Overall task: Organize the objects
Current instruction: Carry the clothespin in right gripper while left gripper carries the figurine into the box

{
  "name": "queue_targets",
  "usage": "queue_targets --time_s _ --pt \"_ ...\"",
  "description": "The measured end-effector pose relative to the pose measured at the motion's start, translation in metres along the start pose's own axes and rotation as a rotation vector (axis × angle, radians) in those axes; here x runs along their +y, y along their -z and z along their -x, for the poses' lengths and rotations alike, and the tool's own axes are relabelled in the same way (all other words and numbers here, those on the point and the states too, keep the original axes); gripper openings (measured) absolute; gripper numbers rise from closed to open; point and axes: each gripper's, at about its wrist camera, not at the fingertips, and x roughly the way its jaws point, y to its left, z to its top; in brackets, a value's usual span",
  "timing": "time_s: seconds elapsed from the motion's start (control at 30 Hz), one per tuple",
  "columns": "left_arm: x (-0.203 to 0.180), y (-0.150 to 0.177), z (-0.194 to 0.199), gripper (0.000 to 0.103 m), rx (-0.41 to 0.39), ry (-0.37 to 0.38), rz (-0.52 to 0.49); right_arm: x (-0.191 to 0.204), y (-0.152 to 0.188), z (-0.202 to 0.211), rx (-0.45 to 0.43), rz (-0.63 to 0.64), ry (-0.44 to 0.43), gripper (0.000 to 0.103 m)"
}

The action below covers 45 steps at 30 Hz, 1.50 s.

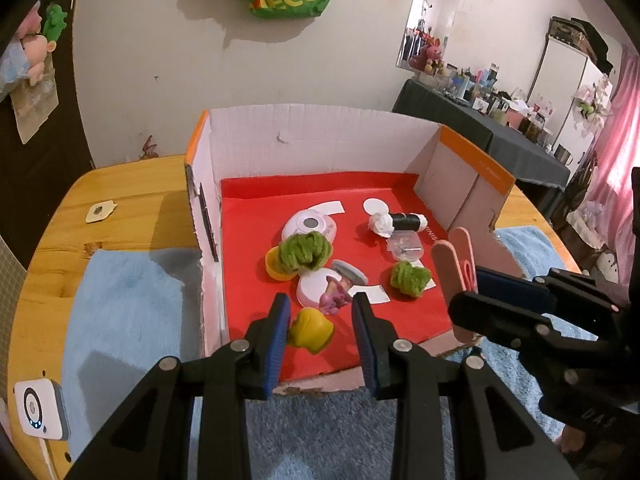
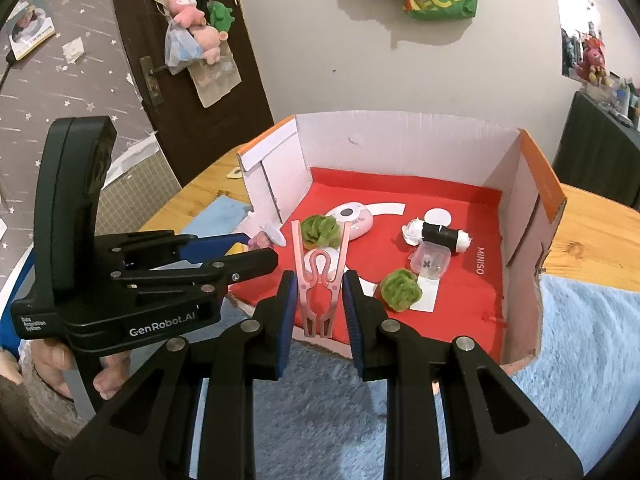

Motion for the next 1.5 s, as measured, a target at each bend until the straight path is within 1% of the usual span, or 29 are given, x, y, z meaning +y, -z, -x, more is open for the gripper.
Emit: queue_targets --time_s 0.53,0.73,0.9,1.13,1.5 --pt "0.001 0.003 -0.024 0.034 0.060 0.001 -0.010 -0.018 0.005 -0.045 0.117 -0.034 -0.025 0.022" --pt "0.001 0.005 -0.031 0.034 0.082 0.011 -0.010 -0.020 0.005 -0.051 0.138 -0.029 -0.015 0.022" --pt "0.001 0.007 -0.038 0.034 0.107 0.023 -0.011 -0.022 0.005 -0.061 0.182 -0.017 -0.003 0.022" --pt "0.000 0.009 -0.048 0.034 0.142 0.046 -0.007 -0.026 0.006 -0.067 0.204 -0.026 0.000 0.022" --pt "0.000 0.008 -0.056 0.034 0.150 0.032 -0.015 -0.032 0.009 -0.074 0.240 -0.020 0.015 0.022"
